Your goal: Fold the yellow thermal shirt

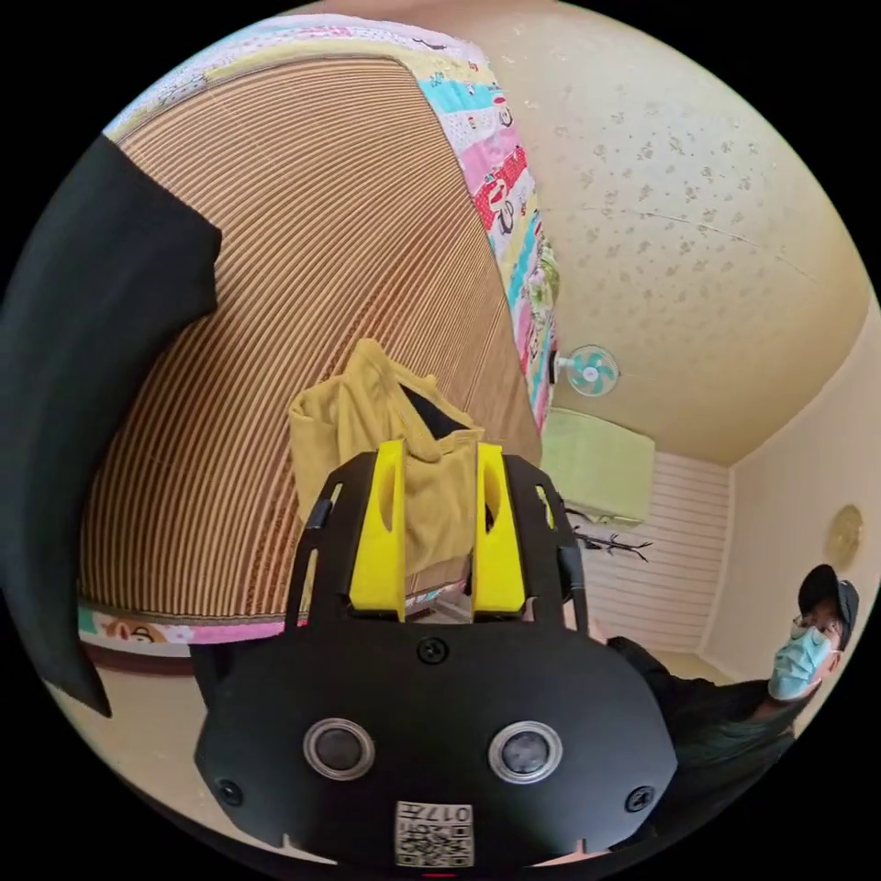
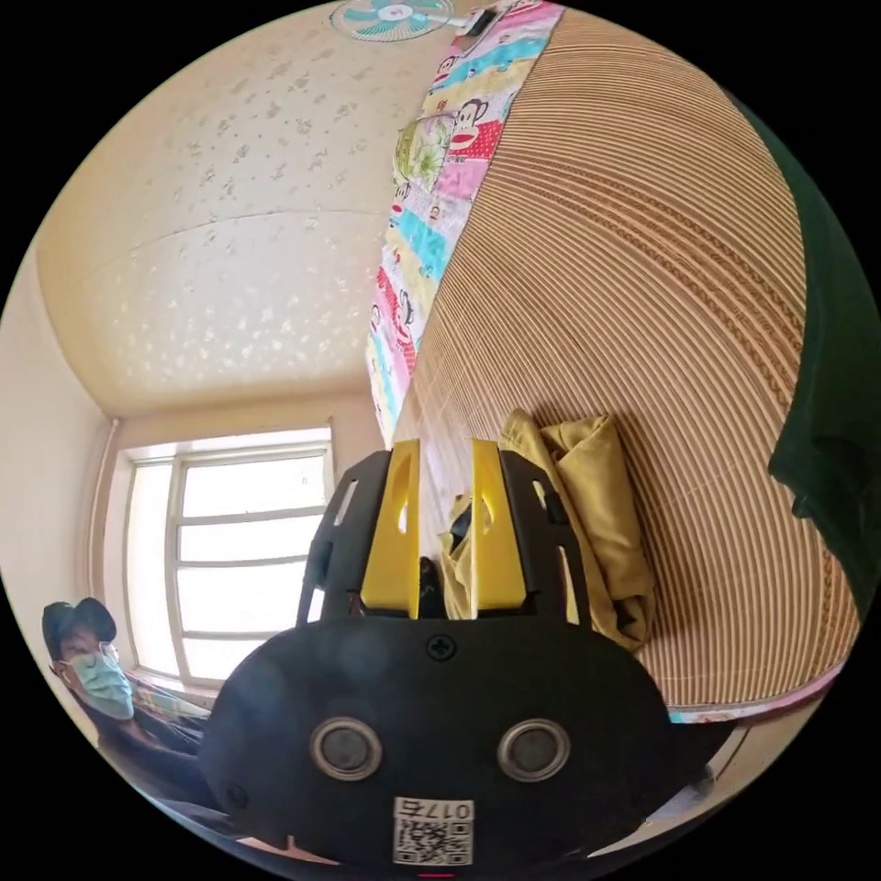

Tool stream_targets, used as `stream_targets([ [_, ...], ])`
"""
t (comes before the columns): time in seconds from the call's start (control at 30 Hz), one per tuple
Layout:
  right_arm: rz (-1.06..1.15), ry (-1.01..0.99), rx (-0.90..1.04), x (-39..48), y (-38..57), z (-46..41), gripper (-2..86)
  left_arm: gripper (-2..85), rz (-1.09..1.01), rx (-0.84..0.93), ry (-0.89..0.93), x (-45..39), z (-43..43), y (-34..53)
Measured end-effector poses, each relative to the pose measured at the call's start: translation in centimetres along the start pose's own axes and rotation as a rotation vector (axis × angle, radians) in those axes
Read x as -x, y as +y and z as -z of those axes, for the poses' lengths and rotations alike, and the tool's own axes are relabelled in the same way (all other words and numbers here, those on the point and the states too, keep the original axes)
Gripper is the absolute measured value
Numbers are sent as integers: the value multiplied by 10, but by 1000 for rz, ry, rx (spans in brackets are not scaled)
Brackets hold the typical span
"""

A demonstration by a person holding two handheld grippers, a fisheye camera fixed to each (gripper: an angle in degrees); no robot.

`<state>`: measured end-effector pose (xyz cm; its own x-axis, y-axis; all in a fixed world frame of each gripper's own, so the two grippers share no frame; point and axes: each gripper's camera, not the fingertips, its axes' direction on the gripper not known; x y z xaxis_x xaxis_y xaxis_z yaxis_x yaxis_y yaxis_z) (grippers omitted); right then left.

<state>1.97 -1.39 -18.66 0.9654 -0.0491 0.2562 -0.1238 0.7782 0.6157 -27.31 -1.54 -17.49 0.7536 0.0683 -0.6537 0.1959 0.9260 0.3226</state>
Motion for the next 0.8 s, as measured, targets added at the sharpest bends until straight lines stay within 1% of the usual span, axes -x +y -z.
stream_targets([
  [0.03,35,92,48,2,7,-8,94,121,-25,28,-81,-5,-9,7],
  [0.07,52,146,74,2,10,-13,96,123,-40,40,-115,-7,-15,11],
  [0.1,96,252,133,4,18,-27,99,123,-68,69,-161,-10,-28,18],
  [0.13,151,356,201,6,26,-45,100,122,-78,121,-184,-10,-45,23],
  [0.17,175,404,241,6,29,-55,100,121,-77,152,-192,-9,-54,25],
  [0.2,213,487,336,5,36,-76,97,115,-73,212,-214,-6,-72,28],
  [0.23,249,571,447,2,43,-97,89,105,-75,251,-230,-2,-86,32],
  [0.27,274,623,498,2,48,-106,76,90,-70,263,-234,0,-90,34],
  [0.3,360,725,539,5,58,-113,51,62,-50,273,-235,4,-93,37],
  [0.33,439,784,510,12,66,-107,44,28,-31,275,-226,7,-92,39],
  [0.37,447,802,480,15,68,-100,41,12,-34,271,-215,7,-90,40],
  [0.4,411,794,408,15,67,-81,38,4,-52,250,-192,5,-83,43],
  [0.43,336,746,339,7,64,-59,36,0,-58,228,-200,5,-75,46],
  [0.47,293,723,313,1,64,-49,36,-1,-54,223,-211,5,-73,48],
  [0.5,216,713,299,-15,63,-40,35,-2,-54,225,-192,6,-71,51],
  [0.53,163,714,337,-29,63,-41,35,0,-56,229,-143,5,-72,53],
  [0.6,131,769,359,-33,63,-44,37,7,-49,221,-128,0,-75,53],
  [0.67,187,799,283,-12,60,-43,50,43,-69,185,-141,-12,-73,48],
  [0.7,245,793,235,7,57,-46,65,73,-83,145,-149,-22,-70,42],
  [0.73,310,771,216,25,51,-54,75,92,-105,101,-154,-34,-68,34],
  [0.8,412,733,240,47,38,-77,83,99,-149,61,-175,-51,-69,19],
])
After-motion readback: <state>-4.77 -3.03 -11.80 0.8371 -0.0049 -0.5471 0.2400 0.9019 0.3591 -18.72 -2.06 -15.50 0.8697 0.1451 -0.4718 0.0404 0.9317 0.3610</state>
